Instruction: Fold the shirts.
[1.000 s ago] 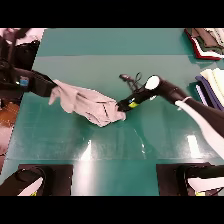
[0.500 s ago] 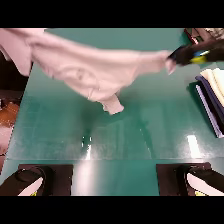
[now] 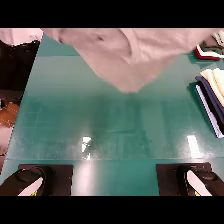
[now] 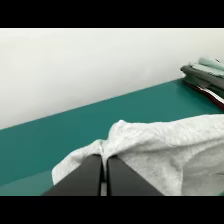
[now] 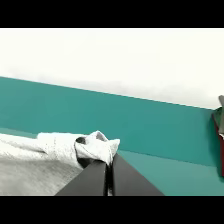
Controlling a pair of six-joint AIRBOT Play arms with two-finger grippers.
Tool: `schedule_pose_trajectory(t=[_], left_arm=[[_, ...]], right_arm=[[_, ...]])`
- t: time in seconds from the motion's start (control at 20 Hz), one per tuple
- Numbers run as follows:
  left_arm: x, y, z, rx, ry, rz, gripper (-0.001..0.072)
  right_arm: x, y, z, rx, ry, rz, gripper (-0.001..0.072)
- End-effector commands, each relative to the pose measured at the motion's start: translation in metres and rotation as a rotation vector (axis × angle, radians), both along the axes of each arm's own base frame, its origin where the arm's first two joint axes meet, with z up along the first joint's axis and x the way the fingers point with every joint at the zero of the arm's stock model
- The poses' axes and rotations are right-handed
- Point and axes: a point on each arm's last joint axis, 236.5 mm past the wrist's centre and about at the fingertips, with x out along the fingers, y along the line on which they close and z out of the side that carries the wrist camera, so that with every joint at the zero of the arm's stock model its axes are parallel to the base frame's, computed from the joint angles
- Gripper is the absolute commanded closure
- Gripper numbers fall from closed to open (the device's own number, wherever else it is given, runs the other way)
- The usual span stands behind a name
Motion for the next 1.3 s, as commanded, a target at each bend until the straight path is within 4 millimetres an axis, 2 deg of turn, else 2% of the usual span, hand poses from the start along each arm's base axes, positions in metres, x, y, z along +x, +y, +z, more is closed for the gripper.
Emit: schedule_pose_trajectory(t=[0.0,0.05,0.15,0.2,0.3,0.4,0.5,0.55,0.6,0.65,0.8,0.95,1.1,1.25], left_arm=[[0.029,-0.017,-0.050,0.021,0.138,-0.032,0.0682],[0.041,-0.021,-0.079,0.046,0.217,-0.034,0.0682],[0.063,-0.028,-0.139,0.107,0.376,-0.039,0.0683],[0.072,-0.029,-0.169,0.145,0.444,-0.037,0.0682],[0.088,-0.017,-0.226,0.245,0.573,0.010,0.0682],[0.095,0.005,-0.266,0.347,0.667,0.083,0.0682],[0.095,0.017,-0.284,0.405,0.726,0.119,0.0682],[0.095,0.019,-0.285,0.410,0.731,0.123,0.0683],[0.095,0.019,-0.284,0.410,0.729,0.123,0.0682],[0.094,0.019,-0.285,0.411,0.733,0.122,0.0682],[0.090,0.020,-0.288,0.416,0.753,0.119,0.0682],[0.089,0.018,-0.288,0.410,0.758,0.113,0.0682],[0.089,0.018,-0.288,0.408,0.759,0.115,0.0682],[0.088,0.016,-0.288,0.398,0.762,0.109,0.0682]], right_arm=[[-0.012,0.002,-0.025,0.044,0.083,-0.003,0.0698],[-0.010,0.014,-0.054,0.067,0.176,0.037,0.0698],[-0.013,0.049,-0.120,0.086,0.376,0.167,0.0697],[-0.019,0.070,-0.155,0.089,0.476,0.243,0.0697],[-0.042,0.112,-0.226,0.082,0.663,0.381,0.0696],[-0.074,0.147,-0.292,0.059,0.824,0.493,0.0695],[-0.104,0.173,-0.340,0.017,0.908,0.588,0.0679],[-0.116,0.185,-0.356,-0.008,0.929,0.634,0.0473],[-0.122,0.194,-0.365,-0.014,0.933,0.660,0.0274],[-0.123,0.202,-0.369,-0.007,0.935,0.667,0.0250],[-0.099,0.209,-0.363,0.004,0.936,0.640,0.0250],[-0.048,0.207,-0.367,-0.051,0.924,0.620,0.0250],[0.000,0.213,-0.396,-0.065,0.995,0.618,0.0250],[0.033,0.243,-0.428,0.047,1.083,0.661,0.0249]])
